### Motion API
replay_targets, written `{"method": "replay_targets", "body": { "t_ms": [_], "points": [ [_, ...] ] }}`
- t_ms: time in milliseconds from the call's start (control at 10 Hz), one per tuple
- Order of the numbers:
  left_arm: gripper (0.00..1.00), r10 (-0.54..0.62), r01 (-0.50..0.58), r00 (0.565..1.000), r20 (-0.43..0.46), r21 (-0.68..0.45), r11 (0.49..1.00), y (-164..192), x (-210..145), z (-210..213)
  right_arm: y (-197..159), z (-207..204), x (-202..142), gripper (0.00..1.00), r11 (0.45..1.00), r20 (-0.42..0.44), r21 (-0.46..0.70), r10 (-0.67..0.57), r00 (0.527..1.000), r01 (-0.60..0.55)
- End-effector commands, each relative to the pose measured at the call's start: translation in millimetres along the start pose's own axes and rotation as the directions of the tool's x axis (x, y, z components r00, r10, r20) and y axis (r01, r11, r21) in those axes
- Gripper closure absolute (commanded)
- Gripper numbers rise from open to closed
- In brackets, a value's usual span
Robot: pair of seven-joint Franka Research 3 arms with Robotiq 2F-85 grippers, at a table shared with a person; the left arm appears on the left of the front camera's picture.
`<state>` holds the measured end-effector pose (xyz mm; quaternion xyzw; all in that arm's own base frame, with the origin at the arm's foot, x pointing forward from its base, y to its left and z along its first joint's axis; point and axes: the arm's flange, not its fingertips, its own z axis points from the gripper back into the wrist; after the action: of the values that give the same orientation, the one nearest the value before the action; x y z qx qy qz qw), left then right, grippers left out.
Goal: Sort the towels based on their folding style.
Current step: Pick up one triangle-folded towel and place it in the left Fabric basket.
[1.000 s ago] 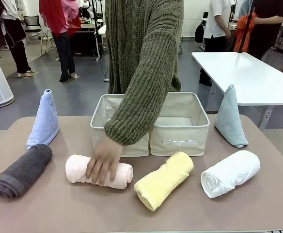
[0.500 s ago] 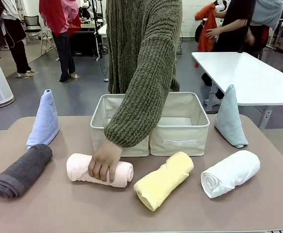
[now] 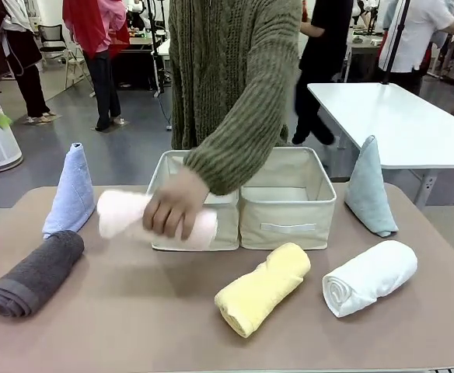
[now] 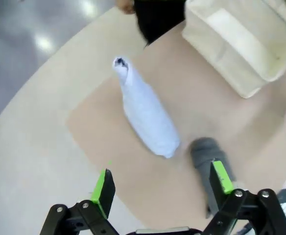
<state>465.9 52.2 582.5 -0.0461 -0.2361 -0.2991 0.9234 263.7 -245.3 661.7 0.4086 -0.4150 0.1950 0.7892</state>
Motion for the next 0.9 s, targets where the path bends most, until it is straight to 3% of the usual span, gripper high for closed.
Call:
{"method": "replay_targets", "body": {
  "t_ms": [0,300,400,800],
  "points": [
    [0.00,0.083,-0.082,0.980,-0.181,0.015,0.997,-2,2,-57,-1,1,2,0.00,1.000,0.021,0.020,0.017,1.000,-0.018],
    [0.00,0.102,-0.107,0.978,-0.182,-0.018,0.994,4,18,-103,-1,1,2,0.00,1.000,0.021,0.020,0.017,1.000,-0.018],
    [0.00,0.066,-0.061,0.977,-0.202,0.035,0.998,-14,4,-99,-1,1,2,0.00,1.000,0.021,0.020,0.017,1.000,-0.018],
    [0.00,0.066,-0.061,0.977,-0.202,0.035,0.998,-14,4,-99,-1,1,2,0.00,1.000,0.021,0.020,0.017,1.000,-0.018]
  ]
}}
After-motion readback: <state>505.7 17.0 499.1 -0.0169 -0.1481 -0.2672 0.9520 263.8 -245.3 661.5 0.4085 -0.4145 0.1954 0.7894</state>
